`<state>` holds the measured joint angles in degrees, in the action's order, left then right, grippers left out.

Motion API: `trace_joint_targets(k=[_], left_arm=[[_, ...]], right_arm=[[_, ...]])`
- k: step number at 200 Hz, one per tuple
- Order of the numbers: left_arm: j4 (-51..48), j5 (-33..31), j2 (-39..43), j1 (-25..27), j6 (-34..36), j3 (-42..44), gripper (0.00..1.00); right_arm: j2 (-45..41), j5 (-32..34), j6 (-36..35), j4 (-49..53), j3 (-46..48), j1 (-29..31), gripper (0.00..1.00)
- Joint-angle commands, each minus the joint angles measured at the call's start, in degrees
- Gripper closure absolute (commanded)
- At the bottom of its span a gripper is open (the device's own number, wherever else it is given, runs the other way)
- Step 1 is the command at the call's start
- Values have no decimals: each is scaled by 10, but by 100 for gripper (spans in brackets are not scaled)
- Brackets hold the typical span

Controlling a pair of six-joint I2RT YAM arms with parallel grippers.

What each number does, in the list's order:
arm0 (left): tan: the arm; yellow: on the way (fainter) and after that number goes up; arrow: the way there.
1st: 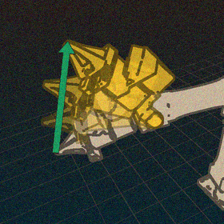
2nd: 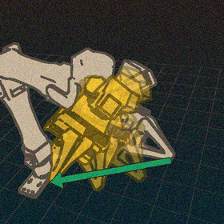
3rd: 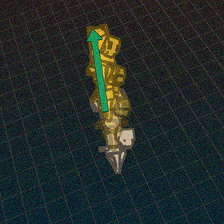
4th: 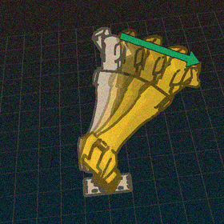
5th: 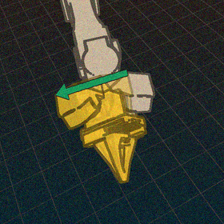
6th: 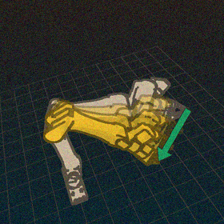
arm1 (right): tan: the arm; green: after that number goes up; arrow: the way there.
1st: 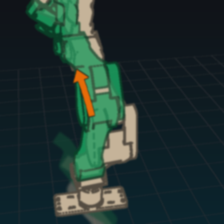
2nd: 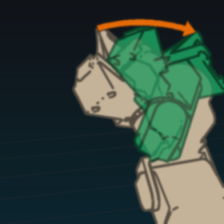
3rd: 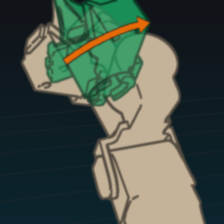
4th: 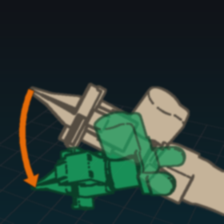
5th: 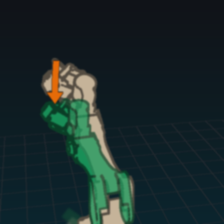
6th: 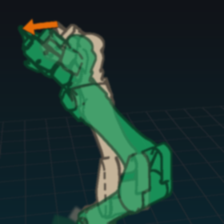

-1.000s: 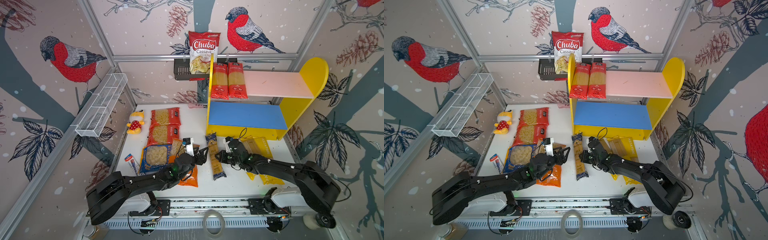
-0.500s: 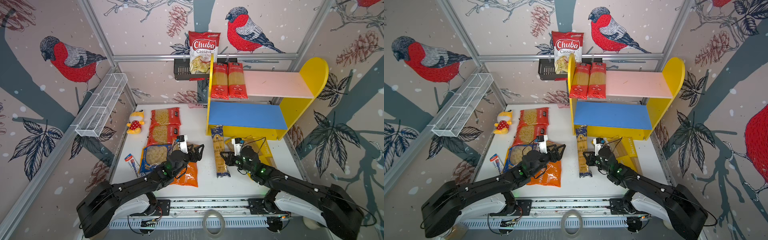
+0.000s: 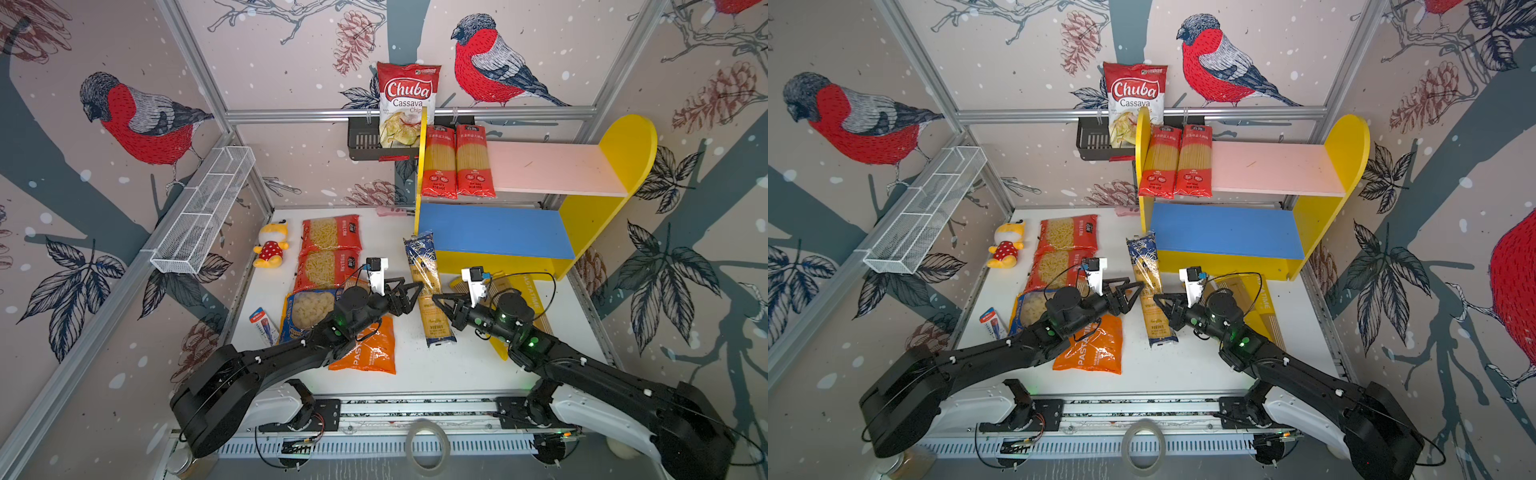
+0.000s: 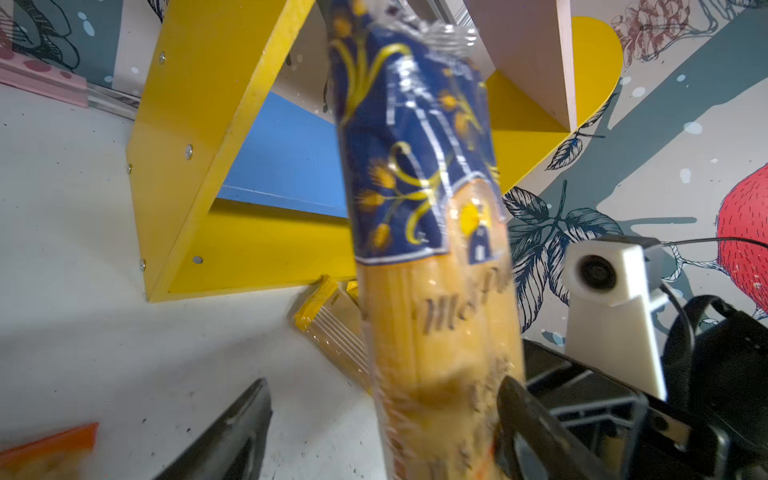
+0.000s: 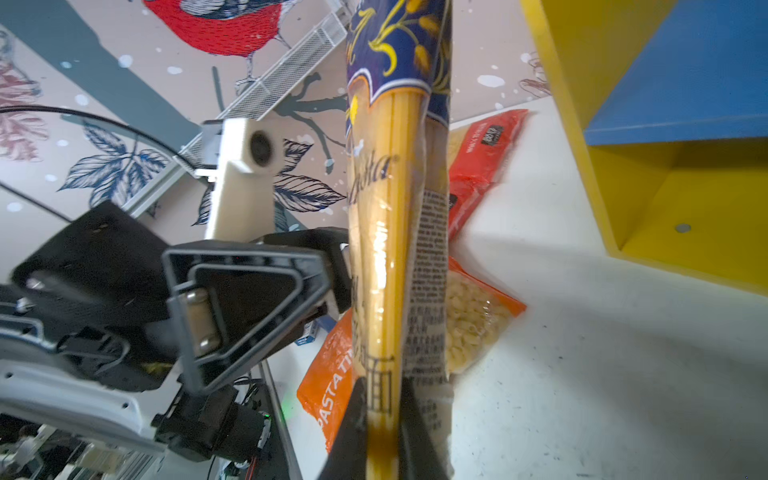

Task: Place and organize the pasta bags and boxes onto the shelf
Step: 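Lift the Moli Pasta bag upright with the right gripper while the left gripper grasps it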

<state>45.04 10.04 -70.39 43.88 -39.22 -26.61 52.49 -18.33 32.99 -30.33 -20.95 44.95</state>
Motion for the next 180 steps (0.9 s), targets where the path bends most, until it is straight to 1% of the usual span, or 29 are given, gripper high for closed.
trace_joint_targets(k=[1, 16, 41, 58, 85, 95, 104, 133, 157, 180], left_arm=[[70, 74, -6, -4, -2, -17, 19], [84, 105, -8, -4, 0, -28, 21], [91, 110, 10, -4, 19, -28, 24], [84, 123, 20, -5, 27, -35, 27], [86, 142, 18, -4, 22, -44, 35], [96, 143, 16, -5, 14, -42, 39], [105, 146, 15, -5, 13, -39, 46], [123, 146, 14, -5, 8, -35, 61], [135, 155, 11, -5, 5, -35, 70], [133, 160, 15, -4, 11, -36, 76]], right_arm=[[-9, -61, -22, -105, -14, 2, 100], [-3, -79, -30, -111, -23, 3, 100], [12, -105, -35, -123, -37, 5, 100], [14, -109, -37, -142, -31, 12, 100], [16, -112, -36, -157, -20, 20, 100], [14, -118, -35, -158, -17, 21, 100], [13, -120, -35, -159, -12, 22, 100], [15, -125, -39, -150, -8, 20, 100], [17, -122, -37, -151, -6, 20, 100], [20, -116, -33, -155, -6, 19, 100]])
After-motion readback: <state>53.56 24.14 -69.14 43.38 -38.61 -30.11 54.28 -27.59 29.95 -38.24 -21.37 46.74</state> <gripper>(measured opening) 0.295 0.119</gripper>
